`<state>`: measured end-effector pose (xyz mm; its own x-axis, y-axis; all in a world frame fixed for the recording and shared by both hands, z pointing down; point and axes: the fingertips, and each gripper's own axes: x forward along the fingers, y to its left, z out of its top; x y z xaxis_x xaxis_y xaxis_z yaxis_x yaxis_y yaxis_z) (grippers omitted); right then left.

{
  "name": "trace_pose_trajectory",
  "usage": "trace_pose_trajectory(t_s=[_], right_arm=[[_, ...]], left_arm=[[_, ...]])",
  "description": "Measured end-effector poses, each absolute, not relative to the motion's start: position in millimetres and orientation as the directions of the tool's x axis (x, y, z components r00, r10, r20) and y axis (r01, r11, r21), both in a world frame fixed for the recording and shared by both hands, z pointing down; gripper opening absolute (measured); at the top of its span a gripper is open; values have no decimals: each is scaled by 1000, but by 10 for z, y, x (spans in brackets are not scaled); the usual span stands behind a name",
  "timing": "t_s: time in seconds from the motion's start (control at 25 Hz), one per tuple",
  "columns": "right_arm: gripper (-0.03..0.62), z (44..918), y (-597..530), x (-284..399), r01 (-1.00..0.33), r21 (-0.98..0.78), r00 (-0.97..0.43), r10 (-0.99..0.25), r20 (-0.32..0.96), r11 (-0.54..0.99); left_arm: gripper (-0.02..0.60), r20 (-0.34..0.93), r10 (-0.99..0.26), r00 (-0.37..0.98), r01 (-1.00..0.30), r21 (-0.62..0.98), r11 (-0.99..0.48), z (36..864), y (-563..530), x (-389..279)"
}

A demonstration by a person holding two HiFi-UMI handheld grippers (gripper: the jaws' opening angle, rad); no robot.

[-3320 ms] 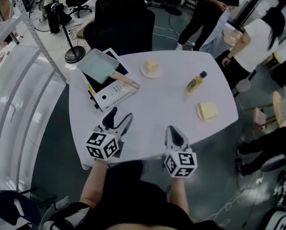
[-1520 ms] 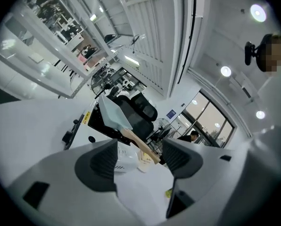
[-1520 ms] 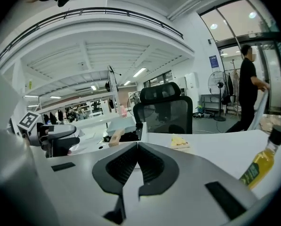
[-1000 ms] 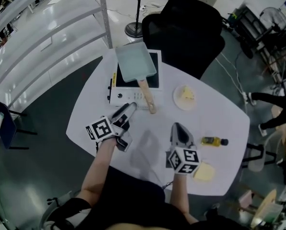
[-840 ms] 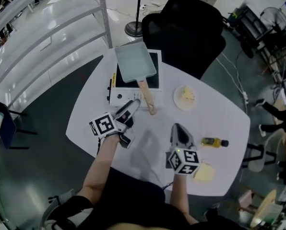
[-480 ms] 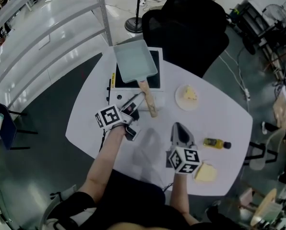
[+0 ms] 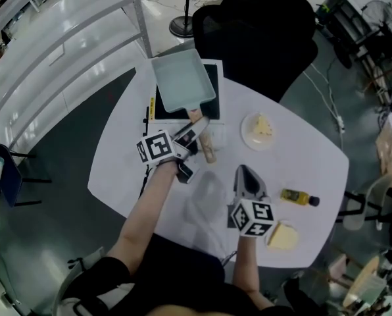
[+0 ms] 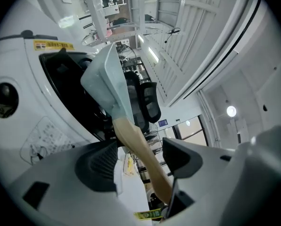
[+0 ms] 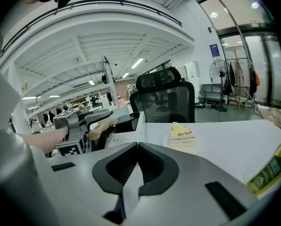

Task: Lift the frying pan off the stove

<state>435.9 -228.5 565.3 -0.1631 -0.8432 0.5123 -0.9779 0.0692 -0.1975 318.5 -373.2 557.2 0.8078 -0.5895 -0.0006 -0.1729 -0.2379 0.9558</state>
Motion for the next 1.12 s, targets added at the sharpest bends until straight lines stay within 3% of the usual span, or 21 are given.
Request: trace_pose_trajectory(t_s=[0.2, 0.28, 0.52, 1.12], right_arm=[[6, 5691, -2297, 4418, -979, -199, -147, -845, 514, 49], [6, 5704, -2304, 4416, -979, -198, -146, -844, 516, 48], [6, 5746, -2330, 4357, -977, -205, -158, -837, 525, 55], [6, 5753, -2327, 4336, -977, -203, -159, -839, 521, 59]], left_arm=[[282, -35, -576, 817, -119, 966, -228, 5591, -3787, 3270], [225, -34, -578, 815, -108, 972, -210, 5606, -3799, 3274], [187, 15, -556, 831, -141, 973, -183, 5663, -3795, 3281], [179, 84, -476, 876, -208, 955, -213, 5673, -3698, 3296]])
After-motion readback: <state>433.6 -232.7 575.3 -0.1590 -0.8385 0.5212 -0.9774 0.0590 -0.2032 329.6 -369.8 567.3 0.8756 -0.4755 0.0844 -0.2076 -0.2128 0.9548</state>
